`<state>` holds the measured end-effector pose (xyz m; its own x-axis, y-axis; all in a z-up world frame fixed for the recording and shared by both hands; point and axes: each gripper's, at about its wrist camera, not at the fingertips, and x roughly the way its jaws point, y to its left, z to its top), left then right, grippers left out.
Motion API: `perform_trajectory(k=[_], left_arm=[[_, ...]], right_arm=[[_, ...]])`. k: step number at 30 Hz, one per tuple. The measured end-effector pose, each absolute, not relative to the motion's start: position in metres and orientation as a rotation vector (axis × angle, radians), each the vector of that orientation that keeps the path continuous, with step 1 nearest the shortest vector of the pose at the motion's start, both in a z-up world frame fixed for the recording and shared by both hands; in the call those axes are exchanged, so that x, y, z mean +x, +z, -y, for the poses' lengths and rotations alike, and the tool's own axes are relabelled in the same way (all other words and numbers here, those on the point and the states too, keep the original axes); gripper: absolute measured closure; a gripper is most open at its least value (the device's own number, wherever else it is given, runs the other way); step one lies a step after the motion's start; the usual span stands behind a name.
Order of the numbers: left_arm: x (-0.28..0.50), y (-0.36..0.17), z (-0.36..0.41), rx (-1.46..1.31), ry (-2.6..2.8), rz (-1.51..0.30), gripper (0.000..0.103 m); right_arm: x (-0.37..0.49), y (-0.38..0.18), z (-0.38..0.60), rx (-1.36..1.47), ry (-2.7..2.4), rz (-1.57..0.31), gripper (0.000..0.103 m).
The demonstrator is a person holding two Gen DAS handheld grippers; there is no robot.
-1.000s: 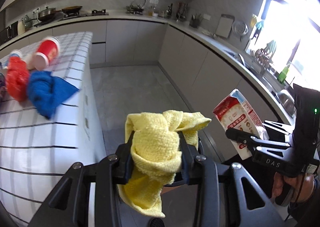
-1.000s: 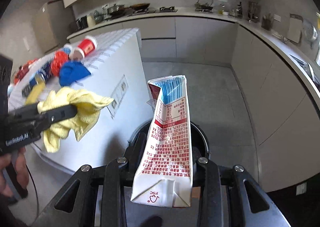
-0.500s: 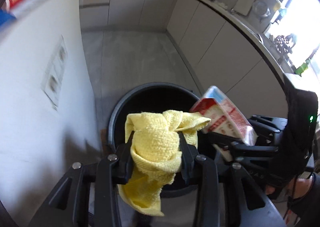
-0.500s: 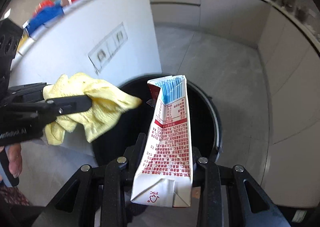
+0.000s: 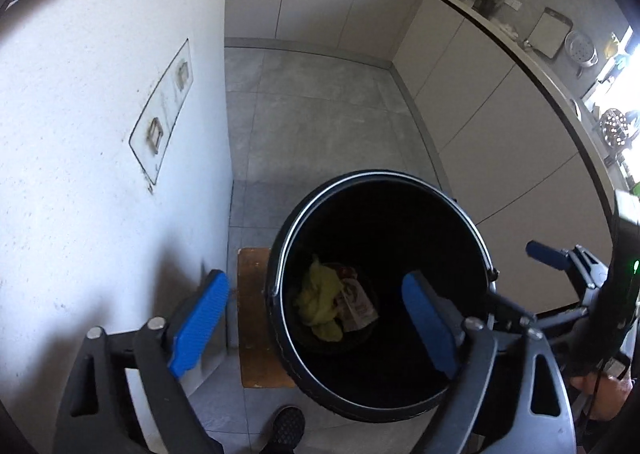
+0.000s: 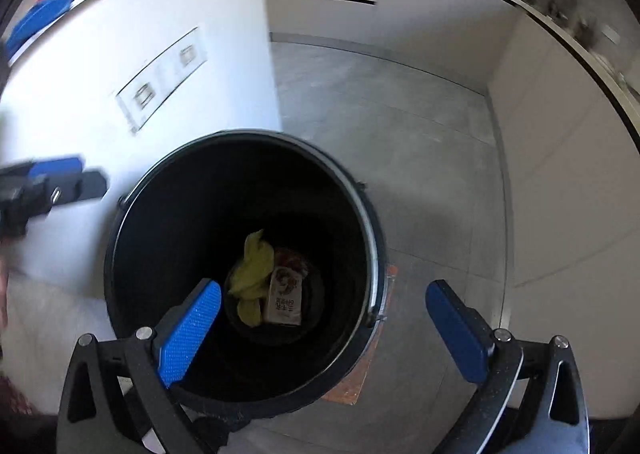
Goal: Collect trash
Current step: 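Move both tools back from the bin toward the table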
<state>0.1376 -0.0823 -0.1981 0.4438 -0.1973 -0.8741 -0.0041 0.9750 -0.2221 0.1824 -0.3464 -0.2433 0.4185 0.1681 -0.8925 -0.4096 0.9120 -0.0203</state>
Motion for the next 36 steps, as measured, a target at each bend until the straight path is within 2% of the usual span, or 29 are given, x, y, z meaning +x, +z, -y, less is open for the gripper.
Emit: perform_trajectory(k=[3, 13, 21, 26, 36], left_arm=[[0.134, -0.194, 0.096, -0.184, -0.116, -1.109, 0.006], [0.129, -0.159, 0.087, -0.162, -0.132, -1.048, 0.006], [0.103, -0.103, 0.07, -0.154, -0.125, -0.953, 0.006], [0.085, -0.072, 0.051, -0.154, -0.12, -0.909, 0.006], [0.054, -0.046, -0.004, -0.175, -0.071, -0.848, 0.005]], right_arm=[[0.185, -0.24, 0.353, -0.219, 0.327, -1.078, 0.0], [0.165, -0.203, 0.346, -0.135, 0.206, -1.02, 0.0], [0.134, -0.143, 0.338, -0.054, 0.174, -0.926, 0.0], [0.111, -0.105, 0.32, -0.04, 0.165, -0.87, 0.0], [0.072, -0.055, 0.254, -0.068, 0.223, -0.826, 0.0]])
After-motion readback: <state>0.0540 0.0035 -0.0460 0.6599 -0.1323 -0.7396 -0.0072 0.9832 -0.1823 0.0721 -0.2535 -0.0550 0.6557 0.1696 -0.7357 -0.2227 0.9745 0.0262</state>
